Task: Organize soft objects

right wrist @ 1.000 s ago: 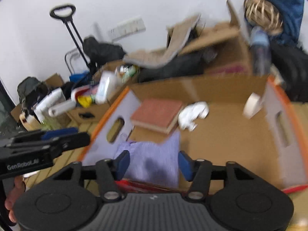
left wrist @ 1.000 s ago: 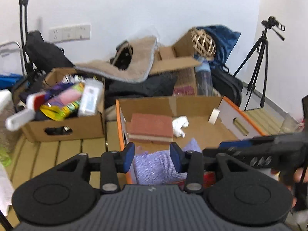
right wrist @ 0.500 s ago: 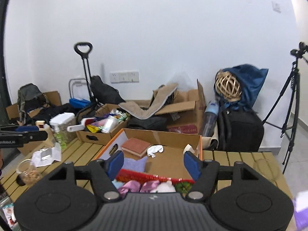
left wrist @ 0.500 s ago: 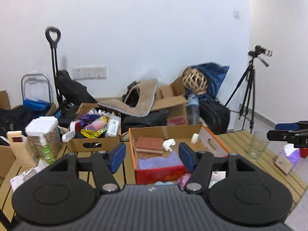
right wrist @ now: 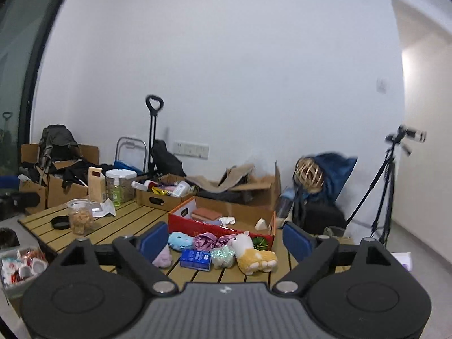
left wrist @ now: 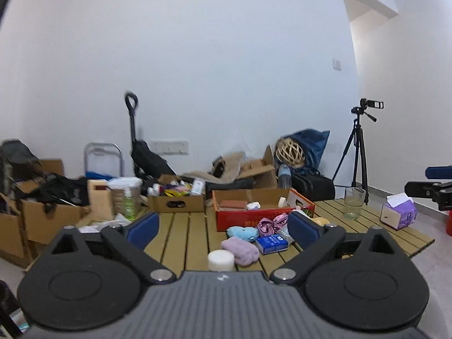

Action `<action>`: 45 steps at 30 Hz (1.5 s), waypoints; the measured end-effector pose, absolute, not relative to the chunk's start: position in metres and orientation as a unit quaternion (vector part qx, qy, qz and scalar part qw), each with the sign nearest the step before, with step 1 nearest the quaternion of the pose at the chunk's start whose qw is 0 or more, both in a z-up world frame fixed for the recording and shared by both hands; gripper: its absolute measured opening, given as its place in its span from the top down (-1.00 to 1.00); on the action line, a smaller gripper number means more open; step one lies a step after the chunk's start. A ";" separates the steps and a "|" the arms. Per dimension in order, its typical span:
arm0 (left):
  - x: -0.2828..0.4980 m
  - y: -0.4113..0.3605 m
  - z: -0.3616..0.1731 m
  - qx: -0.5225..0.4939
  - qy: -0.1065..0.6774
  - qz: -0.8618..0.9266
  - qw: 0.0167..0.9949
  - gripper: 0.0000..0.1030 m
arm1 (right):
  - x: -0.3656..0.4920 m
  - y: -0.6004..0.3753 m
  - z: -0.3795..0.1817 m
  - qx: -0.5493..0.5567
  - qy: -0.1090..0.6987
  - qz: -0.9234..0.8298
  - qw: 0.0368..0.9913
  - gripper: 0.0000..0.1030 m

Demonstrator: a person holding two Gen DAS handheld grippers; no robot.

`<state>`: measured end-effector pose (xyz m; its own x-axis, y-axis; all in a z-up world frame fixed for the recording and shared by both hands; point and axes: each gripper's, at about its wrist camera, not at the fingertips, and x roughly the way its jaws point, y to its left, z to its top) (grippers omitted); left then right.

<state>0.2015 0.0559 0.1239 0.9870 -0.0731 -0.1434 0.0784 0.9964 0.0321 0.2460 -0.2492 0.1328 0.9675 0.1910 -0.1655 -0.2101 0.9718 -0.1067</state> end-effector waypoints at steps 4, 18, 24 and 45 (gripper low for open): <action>0.133 0.048 0.105 0.029 0.038 -0.020 0.999 -1.00 | 0.173 -0.240 0.112 -0.052 0.057 0.117 0.990 -0.86; 0.043 0.044 0.045 0.017 0.065 -0.033 0.997 -1.00 | 0.054 -0.208 0.028 -0.037 0.071 0.112 0.990 -0.98; 0.037 0.043 0.044 0.021 0.067 -0.036 0.997 -1.00 | 0.044 -0.201 0.029 -0.041 0.070 0.124 0.989 -0.98; 0.229 0.035 0.022 0.048 0.136 -0.026 0.989 -1.00 | 0.220 -0.216 0.019 -0.023 0.110 0.118 0.987 -0.98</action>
<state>0.2285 0.0347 0.0220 0.9616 -0.0378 -0.2718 0.0640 0.9940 0.0882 0.2204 -0.2159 0.0191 0.9484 0.2269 -0.2216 -0.2371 0.9713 -0.0201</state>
